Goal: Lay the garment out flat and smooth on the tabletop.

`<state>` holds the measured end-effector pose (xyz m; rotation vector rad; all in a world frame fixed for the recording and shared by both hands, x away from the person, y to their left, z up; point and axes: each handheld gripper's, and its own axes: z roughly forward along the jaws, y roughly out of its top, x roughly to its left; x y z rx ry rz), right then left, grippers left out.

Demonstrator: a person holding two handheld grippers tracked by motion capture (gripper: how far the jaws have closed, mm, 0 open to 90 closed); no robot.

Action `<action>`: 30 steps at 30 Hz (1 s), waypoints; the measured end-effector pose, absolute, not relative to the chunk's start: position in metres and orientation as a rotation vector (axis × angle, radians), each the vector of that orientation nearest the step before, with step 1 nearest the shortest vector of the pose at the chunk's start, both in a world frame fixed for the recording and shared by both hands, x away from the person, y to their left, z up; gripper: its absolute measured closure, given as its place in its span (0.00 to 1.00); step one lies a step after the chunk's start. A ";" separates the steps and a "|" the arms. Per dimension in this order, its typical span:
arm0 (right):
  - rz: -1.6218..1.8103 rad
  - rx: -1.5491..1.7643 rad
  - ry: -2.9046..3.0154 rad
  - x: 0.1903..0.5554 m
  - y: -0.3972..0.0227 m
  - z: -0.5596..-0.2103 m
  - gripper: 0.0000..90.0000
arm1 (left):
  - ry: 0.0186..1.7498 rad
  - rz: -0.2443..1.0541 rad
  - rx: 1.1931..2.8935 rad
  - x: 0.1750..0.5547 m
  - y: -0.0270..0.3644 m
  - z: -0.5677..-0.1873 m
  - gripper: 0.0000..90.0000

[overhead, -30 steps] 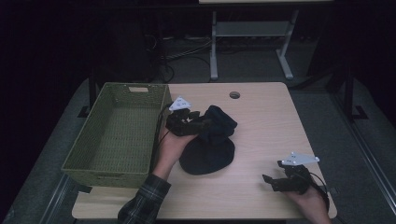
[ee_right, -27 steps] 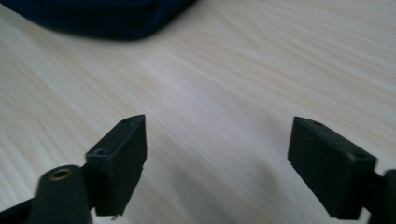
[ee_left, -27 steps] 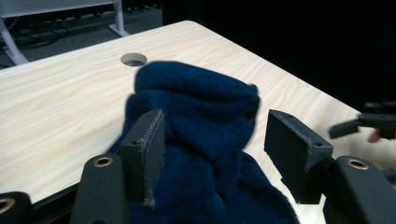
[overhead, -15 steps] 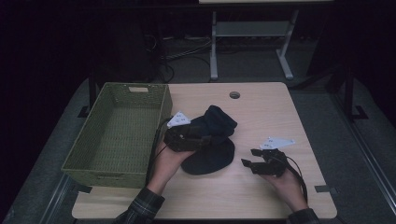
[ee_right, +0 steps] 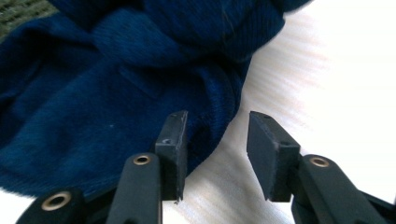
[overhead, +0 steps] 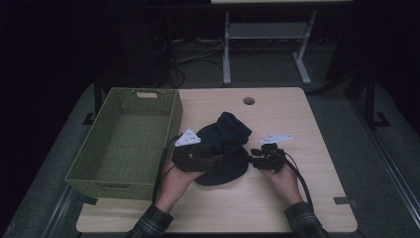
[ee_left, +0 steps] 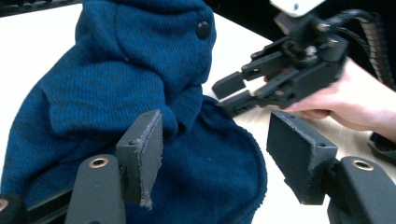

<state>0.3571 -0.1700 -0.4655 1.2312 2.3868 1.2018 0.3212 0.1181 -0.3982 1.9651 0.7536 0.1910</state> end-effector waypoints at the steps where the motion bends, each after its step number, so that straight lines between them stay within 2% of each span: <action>1: 1.194 1.240 2.401 0.359 -0.169 -0.467 0.69 | 0.751 0.186 1.967 0.320 0.118 -0.400 0.40; 5: 1.185 1.226 2.426 0.361 -0.164 -0.468 0.89 | 0.747 0.173 1.983 0.318 0.116 -0.407 0.40; 7: 1.182 1.210 2.437 0.360 -0.164 -0.468 0.94 | 0.747 0.172 1.988 0.316 0.115 -0.410 0.40; 19: 1.113 1.150 2.502 0.322 -0.180 -0.451 0.95 | 0.730 0.160 2.032 0.304 0.115 -0.418 0.39; 30: 1.098 1.180 2.519 0.275 -0.220 -0.452 0.95 | 0.710 0.179 2.107 0.288 0.110 -0.434 0.38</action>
